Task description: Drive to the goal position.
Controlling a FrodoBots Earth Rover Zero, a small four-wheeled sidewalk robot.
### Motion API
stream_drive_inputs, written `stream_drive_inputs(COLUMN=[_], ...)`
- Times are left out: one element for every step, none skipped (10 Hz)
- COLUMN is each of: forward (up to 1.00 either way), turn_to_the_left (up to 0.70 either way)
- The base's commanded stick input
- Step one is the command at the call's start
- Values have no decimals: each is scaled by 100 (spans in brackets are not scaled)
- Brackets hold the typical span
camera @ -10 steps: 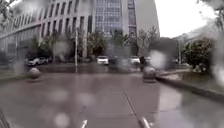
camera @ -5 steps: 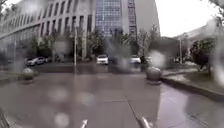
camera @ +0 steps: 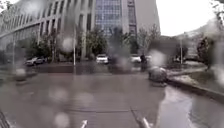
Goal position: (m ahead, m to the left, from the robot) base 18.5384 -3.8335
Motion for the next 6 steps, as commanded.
stream_drive_inputs(forward=[70,70,70,70,70,70], turn_to_the_left=[0,0,0,0,0,0])
